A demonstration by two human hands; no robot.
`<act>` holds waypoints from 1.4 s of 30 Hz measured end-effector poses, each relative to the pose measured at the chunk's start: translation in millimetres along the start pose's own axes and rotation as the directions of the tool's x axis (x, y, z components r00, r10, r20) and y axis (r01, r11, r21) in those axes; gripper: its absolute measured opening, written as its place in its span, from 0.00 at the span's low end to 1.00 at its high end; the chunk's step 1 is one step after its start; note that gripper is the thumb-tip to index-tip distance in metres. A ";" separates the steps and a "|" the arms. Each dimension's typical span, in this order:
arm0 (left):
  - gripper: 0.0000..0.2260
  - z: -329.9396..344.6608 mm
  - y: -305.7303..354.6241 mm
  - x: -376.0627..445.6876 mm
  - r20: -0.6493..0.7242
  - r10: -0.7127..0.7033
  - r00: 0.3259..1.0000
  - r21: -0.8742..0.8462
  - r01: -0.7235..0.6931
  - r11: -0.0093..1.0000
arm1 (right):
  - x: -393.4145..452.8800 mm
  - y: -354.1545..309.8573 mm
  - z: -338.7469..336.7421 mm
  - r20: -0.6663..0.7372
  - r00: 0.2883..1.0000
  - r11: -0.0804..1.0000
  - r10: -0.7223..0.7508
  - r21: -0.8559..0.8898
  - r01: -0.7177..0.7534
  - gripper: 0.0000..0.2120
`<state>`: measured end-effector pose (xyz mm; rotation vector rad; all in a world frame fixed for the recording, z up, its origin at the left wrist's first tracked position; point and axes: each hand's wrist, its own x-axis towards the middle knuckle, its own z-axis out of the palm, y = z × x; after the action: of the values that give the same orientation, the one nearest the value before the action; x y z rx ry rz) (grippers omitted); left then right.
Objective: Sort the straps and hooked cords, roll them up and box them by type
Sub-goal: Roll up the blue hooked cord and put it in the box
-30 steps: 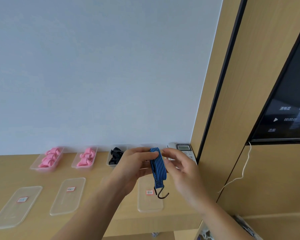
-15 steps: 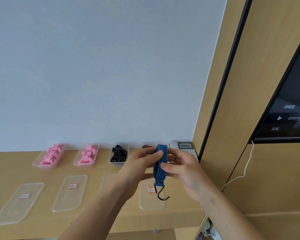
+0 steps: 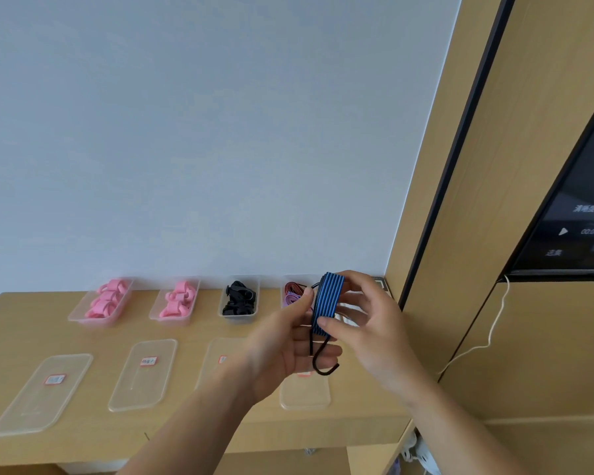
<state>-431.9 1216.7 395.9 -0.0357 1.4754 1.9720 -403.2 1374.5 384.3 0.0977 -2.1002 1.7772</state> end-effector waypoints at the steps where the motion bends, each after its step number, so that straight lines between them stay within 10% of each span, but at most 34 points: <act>1: 0.32 -0.6 0.9 -0.4 0.015 -0.003 1.000 -0.033 0.004 0.999 | -1.0 1.6 1.1 -0.008 0.999 0.999 -0.043 -0.029 0.043 0.29; 15: 0.21 -37.8 8.8 8.7 -0.031 0.021 0.999 -0.157 -0.026 0.987 | -13.6 18.0 25.3 0.064 0.984 0.932 -0.168 -0.314 0.180 0.26; 22: 0.06 -67.3 14.5 12.7 -0.095 0.126 0.987 -0.178 -0.141 0.974 | -14.0 28.2 55.7 0.150 0.988 0.997 0.045 -0.069 -0.035 0.28; 29: 0.18 -99.4 6.9 19.6 -0.088 0.205 0.975 -0.037 -0.209 0.977 | -5.2 38.7 94.4 0.094 0.923 0.906 0.374 0.173 -0.385 0.19; 42: 0.15 -117.4 -20.8 94.2 -0.027 0.057 0.998 -0.067 -0.058 0.996 | 25.6 99.2 73.7 0.155 0.818 0.815 0.554 0.097 -0.571 0.23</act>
<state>-536.1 1164.3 298.6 -0.0478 1.4394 2.0746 -474.4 1327.9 291.1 -0.4449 -2.2396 2.3038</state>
